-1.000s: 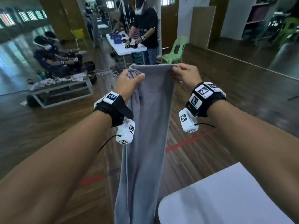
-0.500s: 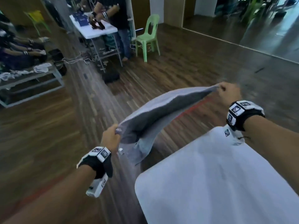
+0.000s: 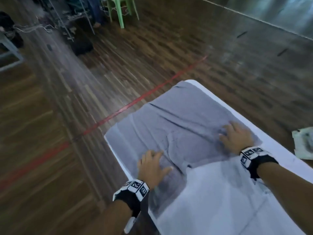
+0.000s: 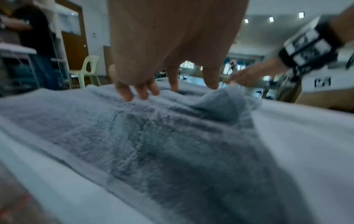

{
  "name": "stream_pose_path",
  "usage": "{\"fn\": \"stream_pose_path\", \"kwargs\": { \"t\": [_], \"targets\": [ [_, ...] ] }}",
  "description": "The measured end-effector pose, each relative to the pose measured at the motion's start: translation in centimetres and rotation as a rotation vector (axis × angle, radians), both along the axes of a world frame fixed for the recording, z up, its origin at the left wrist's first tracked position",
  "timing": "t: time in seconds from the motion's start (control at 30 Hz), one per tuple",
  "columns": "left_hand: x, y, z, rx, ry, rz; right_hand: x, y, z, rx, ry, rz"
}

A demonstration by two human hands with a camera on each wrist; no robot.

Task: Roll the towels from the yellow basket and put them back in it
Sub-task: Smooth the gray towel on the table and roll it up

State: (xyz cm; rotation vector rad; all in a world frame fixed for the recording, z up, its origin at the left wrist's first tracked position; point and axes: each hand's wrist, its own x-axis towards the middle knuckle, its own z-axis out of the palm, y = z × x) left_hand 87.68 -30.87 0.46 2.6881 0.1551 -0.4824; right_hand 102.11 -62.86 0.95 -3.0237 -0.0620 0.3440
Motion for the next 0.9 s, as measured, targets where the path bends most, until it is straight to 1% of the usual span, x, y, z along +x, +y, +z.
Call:
{"fn": "stream_pose_path", "kwargs": {
  "t": [0.03,0.07,0.1,0.13,0.17,0.23,0.3,0.4,0.57,0.63,0.7,0.77,0.9],
  "targets": [
    [0.2,0.6,-0.4,0.093,0.032,-0.006,-0.4,2.1,-0.5,0.091,0.076,0.041],
    [0.3,0.8,-1.4,0.14,0.104,-0.02,-0.9,3.7,-1.7,0.112,0.197,0.042],
    [0.4,0.8,-2.2,0.155,0.175,-0.032,-1.5,5.0,-2.8,0.093,0.311,0.038],
    [0.3,0.5,-3.2,0.159,0.225,-0.041,-2.2,5.7,-3.7,0.067,0.37,0.03],
    [0.1,0.1,-3.8,0.167,0.247,-0.05,-3.0,5.6,-4.5,0.049,0.377,0.03],
    [-0.6,-1.5,-4.5,0.202,0.231,-0.053,-4.4,3.8,-5.6,0.044,0.336,0.046],
    [-2.2,-4.3,-4.7,0.239,0.233,-0.056,-6.3,0.8,-5.7,0.05,0.326,0.053],
    [-6.8,-11.3,-4.2,0.187,0.229,-0.046,-10.4,-5.2,-5.7,0.048,0.318,0.064],
    [-17.1,-24.8,-3.7,0.085,0.264,-0.076,-20.4,-16.7,-4.3,0.031,0.368,0.074],
    [-20.9,-29.7,-3.6,0.094,0.272,-0.086,-24.5,-20.9,-3.8,0.036,0.391,0.059],
    [-24.4,-34.0,-3.6,0.081,0.285,-0.094,-28.6,-24.8,-3.8,0.043,0.404,0.033],
    [-27.7,-38.2,-3.7,0.047,0.345,-0.11,-32.5,-28.6,-3.7,0.047,0.422,-0.011],
    [-34.6,-46.2,-3.9,0.017,0.344,-0.173,-39.5,-35.9,-3.1,0.065,0.471,-0.115]
  ]
}}
